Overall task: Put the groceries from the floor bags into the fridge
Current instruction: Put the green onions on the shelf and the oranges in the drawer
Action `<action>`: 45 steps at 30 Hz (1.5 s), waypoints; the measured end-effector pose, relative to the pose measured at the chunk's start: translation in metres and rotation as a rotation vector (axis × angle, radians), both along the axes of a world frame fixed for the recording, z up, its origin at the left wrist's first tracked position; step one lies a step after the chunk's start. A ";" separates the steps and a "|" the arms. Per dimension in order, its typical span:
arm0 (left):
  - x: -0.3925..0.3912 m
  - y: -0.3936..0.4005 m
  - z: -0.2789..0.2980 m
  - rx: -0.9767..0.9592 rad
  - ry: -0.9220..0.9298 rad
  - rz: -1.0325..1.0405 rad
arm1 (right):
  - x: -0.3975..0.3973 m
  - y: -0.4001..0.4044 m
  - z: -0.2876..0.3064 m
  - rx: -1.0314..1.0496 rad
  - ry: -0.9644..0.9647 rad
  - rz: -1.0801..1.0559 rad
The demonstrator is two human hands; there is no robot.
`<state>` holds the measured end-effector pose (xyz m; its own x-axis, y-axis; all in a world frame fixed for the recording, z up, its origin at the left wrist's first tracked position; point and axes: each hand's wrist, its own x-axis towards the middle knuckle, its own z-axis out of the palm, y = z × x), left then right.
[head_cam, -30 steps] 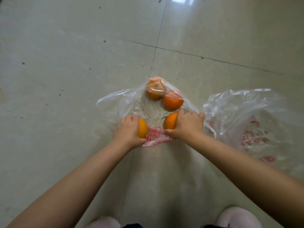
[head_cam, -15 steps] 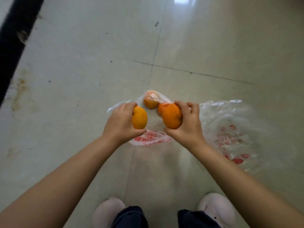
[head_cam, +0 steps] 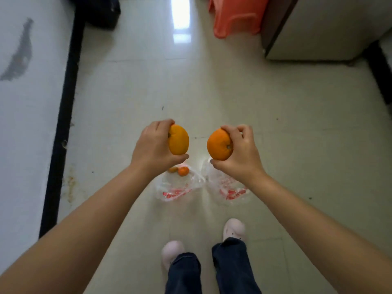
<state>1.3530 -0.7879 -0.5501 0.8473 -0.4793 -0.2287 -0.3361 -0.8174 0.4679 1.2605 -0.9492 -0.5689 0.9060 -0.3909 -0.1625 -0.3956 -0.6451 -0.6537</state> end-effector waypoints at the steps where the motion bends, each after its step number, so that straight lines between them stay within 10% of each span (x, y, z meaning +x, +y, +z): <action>1: 0.005 -0.011 0.031 -0.005 -0.035 -0.029 | 0.000 -0.010 0.030 -0.019 -0.026 -0.030; 17: -0.060 -0.249 0.345 -0.252 -0.421 -0.501 | -0.115 -0.201 0.376 -0.295 -0.347 -0.444; 32: -0.085 -0.587 0.463 -0.427 -0.566 -0.443 | -0.162 -0.538 0.490 -0.464 -0.450 -0.413; 45: 0.053 -0.767 0.530 -0.519 -0.727 -0.279 | -0.002 -0.746 0.557 -0.564 -0.626 -0.342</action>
<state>1.4056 -1.5546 -0.0200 0.5373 -0.5808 0.6115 -0.8420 -0.4108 0.3497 1.2589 -1.6950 -0.0115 0.5845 -0.5266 0.6173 -0.3030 -0.8474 -0.4361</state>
